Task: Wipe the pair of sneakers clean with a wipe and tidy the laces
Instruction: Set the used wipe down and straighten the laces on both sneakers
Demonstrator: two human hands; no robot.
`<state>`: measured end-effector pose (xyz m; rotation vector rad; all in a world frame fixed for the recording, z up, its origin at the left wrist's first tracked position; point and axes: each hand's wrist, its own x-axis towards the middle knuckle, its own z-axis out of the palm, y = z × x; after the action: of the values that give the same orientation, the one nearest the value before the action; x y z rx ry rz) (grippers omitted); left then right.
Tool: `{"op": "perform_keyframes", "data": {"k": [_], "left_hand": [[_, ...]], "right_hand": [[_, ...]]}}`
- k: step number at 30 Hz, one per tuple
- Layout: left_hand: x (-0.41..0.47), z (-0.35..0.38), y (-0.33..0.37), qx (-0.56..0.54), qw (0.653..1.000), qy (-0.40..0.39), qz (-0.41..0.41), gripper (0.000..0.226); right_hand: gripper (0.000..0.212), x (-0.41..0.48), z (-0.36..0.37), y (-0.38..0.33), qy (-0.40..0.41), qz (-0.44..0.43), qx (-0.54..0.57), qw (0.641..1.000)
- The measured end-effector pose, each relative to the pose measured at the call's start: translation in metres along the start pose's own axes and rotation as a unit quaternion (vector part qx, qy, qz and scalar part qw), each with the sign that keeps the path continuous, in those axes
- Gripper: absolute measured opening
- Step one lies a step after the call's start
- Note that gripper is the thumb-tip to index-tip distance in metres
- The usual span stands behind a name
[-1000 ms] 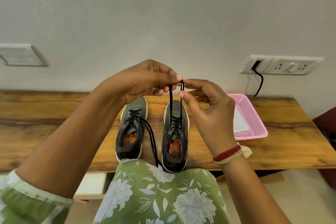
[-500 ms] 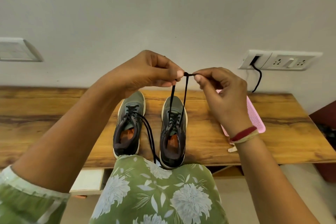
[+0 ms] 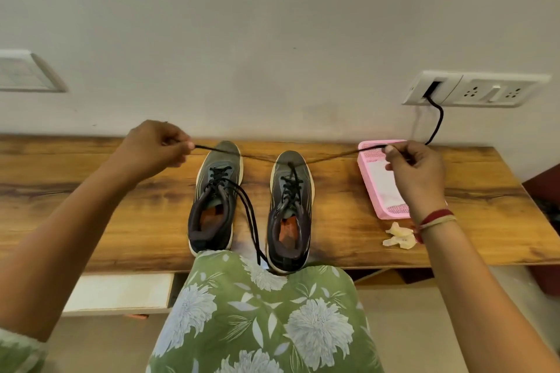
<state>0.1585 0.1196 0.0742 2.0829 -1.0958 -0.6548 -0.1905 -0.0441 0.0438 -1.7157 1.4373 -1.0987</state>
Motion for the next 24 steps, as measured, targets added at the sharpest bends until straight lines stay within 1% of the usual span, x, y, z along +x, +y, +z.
{"op": "perform_keyframes", "data": {"k": [4,7,11,15,17,18,20,22,23,24], "left_hand": [[0.001,-0.012,-0.065,0.022,0.996,0.052,-0.069,0.013],[-0.003,-0.013,-0.098,0.024,0.992,0.043,-0.116,0.006],[-0.008,-0.001,-0.118,0.02,0.99,0.026,-0.136,0.008],[-0.008,0.018,-0.123,0.095,0.984,0.016,-0.151,0.009],[-0.009,0.025,-0.119,0.13,0.977,0.019,-0.168,0.01],[-0.009,0.027,-0.116,0.15,0.973,0.034,-0.169,0.015],[-0.009,0.034,-0.108,0.197,0.969,0.08,-0.127,0.027],[-0.012,0.051,-0.09,0.179,0.977,0.11,-0.046,0.027],[-0.015,0.063,-0.078,0.162,0.982,0.098,-0.007,0.026],[-0.016,0.077,-0.065,0.149,0.986,0.07,0.036,0.026]], "right_hand": [[0.01,0.014,-0.016,0.05,0.056,0.119,-0.027,0.991],[0.012,0.016,-0.031,0.077,0.079,0.173,-0.068,0.979],[0.009,0.014,-0.038,0.098,0.059,0.202,-0.09,0.973],[0.013,0.013,-0.038,0.109,0.028,0.221,-0.103,0.97],[0.011,0.013,-0.038,0.109,-0.003,0.225,-0.09,0.97],[0.012,0.013,-0.038,0.106,-0.027,0.231,-0.084,0.969],[0.021,0.013,-0.035,0.102,-0.086,0.247,-0.092,0.961],[0.033,0.007,-0.027,0.094,-0.113,0.24,-0.163,0.95],[0.036,0.001,-0.019,0.089,-0.113,0.214,-0.2,0.95],[0.036,-0.008,-0.01,0.081,-0.116,0.177,-0.217,0.953]]}}
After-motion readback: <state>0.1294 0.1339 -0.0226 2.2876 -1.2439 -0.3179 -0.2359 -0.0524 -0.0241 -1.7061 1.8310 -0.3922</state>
